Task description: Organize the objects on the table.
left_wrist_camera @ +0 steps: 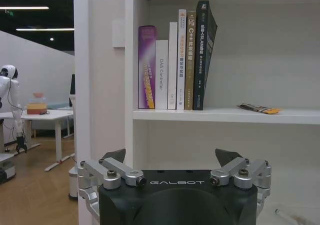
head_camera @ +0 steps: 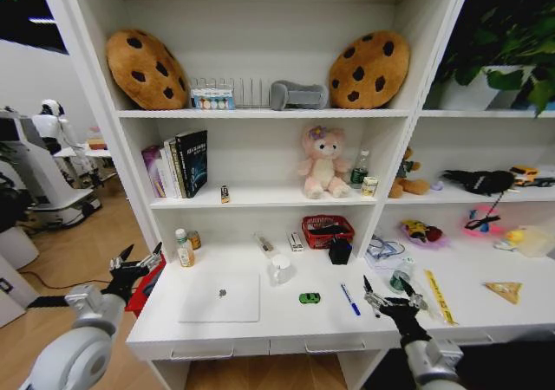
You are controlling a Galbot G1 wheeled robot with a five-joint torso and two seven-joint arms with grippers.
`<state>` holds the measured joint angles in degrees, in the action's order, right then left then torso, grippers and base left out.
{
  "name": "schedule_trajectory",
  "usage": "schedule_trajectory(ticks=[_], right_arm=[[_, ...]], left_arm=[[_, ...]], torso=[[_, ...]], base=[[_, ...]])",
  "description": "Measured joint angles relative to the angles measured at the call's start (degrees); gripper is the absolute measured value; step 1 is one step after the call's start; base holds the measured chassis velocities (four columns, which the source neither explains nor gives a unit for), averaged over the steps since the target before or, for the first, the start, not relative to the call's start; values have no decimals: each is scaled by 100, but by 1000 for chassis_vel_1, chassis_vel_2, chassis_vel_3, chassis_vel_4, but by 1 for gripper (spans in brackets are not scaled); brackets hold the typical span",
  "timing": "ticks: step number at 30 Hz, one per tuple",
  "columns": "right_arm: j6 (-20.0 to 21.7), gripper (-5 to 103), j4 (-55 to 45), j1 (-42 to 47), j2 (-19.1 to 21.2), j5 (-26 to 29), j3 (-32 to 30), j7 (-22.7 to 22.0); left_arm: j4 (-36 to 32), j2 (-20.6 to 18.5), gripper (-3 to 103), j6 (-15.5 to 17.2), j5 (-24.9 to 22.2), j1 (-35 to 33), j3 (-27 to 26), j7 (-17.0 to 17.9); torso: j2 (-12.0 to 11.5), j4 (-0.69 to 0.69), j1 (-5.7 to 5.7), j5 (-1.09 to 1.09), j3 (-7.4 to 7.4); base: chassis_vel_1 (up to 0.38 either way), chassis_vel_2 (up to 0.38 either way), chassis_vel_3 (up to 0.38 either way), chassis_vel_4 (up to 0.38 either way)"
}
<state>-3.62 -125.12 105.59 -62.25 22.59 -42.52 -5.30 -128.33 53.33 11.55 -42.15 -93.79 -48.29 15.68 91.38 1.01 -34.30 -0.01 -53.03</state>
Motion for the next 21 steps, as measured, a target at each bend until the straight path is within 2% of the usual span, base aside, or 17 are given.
schedule_trajectory(ticks=[6, 8, 9, 11, 12, 15, 16, 17, 21], right_arm=[[-209, 100, 108, 25, 201, 24, -17, 466], [-333, 100, 267, 46, 450, -31, -92, 1000], [-333, 100, 267, 46, 450, -31, -92, 1000], [-440, 100, 504, 58, 716, 133, -246, 1785], [-440, 100, 504, 58, 716, 133, -246, 1785], [-660, 100, 942, 46, 1038, 444, -542, 3139], [-660, 100, 942, 46, 1038, 444, -542, 3139], [-759, 100, 1093, 21, 1097, 519, -592, 3489], [-910, 100, 1275, -35, 1147, 523, -606, 3664]], left_arm=[[-35, 88, 100, -10, 102, -134, -69, -100], [-26, 105, 100, -27, 158, -161, -73, -157], [-26, 105, 100, -27, 158, -161, -73, -157], [-8, 103, 100, -36, 190, -150, -50, -176], [-8, 103, 100, -36, 190, -150, -50, -176], [3, 77, 100, -38, 210, -112, -11, -182], [3, 77, 100, -38, 210, -112, -11, -182], [11, 80, 100, -37, 216, -112, -7, -183], [24, 97, 100, -38, 233, -113, -2, -187]], torso=[[0, 0, 0, 1, 0], [0, 0, 0, 1, 0], [0, 0, 0, 1, 0], [0, -1, 0, 1, 0], [0, -1, 0, 1, 0], [0, 0, 0, 1, 0], [0, 0, 0, 1, 0], [0, 0, 0, 1, 0], [0, 0, 0, 1, 0]], base=[[0, 0, 0, 0], [0, 0, 0, 0], [0, 0, 0, 0], [0, 0, 0, 0], [0, 0, 0, 0], [0, 0, 0, 0], [0, 0, 0, 0], [0, 0, 0, 0], [0, 0, 0, 0]])
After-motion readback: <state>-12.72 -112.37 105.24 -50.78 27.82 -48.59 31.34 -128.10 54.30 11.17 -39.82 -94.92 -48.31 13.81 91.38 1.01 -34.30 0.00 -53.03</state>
